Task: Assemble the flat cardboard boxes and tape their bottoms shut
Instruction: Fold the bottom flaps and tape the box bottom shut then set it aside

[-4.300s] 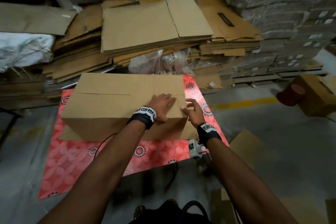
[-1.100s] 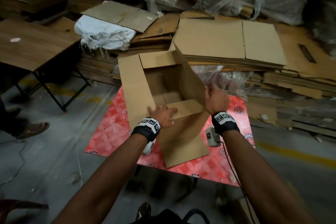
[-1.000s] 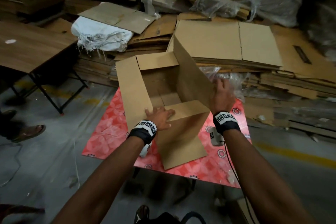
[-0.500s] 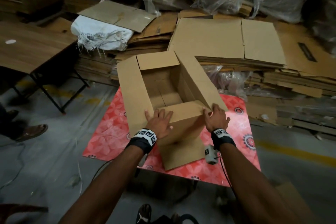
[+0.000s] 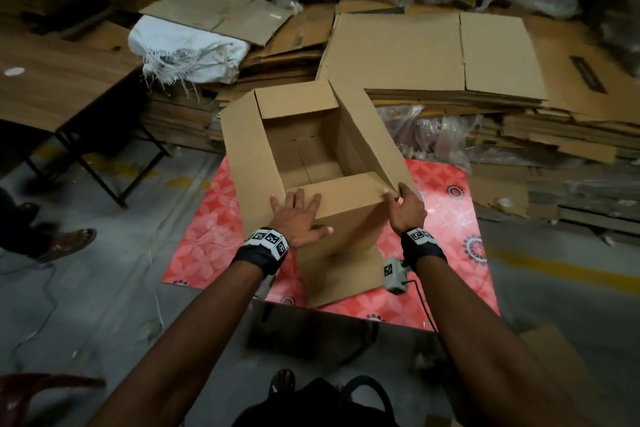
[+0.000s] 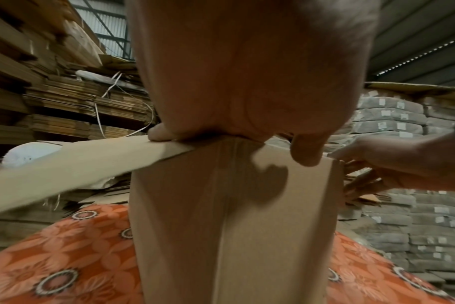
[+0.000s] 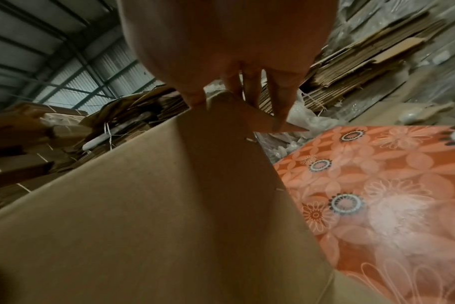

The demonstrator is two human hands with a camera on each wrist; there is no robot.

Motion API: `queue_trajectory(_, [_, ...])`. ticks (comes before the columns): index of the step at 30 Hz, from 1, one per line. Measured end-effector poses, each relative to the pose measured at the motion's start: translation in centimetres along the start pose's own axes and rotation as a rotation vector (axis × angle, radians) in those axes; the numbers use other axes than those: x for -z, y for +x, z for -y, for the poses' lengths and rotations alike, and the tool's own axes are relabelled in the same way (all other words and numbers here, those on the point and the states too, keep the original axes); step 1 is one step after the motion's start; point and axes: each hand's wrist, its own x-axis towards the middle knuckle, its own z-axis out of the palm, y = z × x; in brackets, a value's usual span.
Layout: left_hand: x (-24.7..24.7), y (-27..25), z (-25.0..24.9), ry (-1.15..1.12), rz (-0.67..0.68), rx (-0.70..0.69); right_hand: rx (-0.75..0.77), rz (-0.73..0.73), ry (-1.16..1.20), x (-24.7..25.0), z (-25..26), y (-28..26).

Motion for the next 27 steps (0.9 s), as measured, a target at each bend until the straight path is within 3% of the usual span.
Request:
queue_trajectory(3, [2.3, -0.2, 1.4, -0.049, 0.073, -0.090, 0.097, 0.051, 0.091, 0.5, -0.3, 0.5])
queue_trajectory(6, [5.1, -0.1, 4.4, -0.193, 0.037, -0.168, 0.215, -0.007, -0.014, -0.6, -0.4, -0.3])
queue_trajectory(10, [5.7, -0.4, 7.5, 0.116, -0.016, -0.093, 0.391, -0.138, -0.075, -2.9, 1.6, -3.3])
queue_trajectory(18, [3.0, -1.2, 8.6, 0.001, -0.194, -0.174, 0.400, -0.064, 0.002, -5.3, 5.5, -4.2])
queue_trajectory(20, [2.1, -1.7, 7.7, -0.106, -0.279, -0.160, 0.490, 0.017, 0.029, -5.6, 6.9, -3.9])
queue_trajectory(23, [1.7, -2.5, 5.3, -0.195, -0.351, -0.047, 0.597, 0.301, -0.068, -6.7, 9.3, -3.0])
queue_trajectory(27, [1.4, -2.3, 2.4, -0.265, -0.408, 0.045, 0.569, 0.537, -0.362, -8.5, 11.0, -2.3])
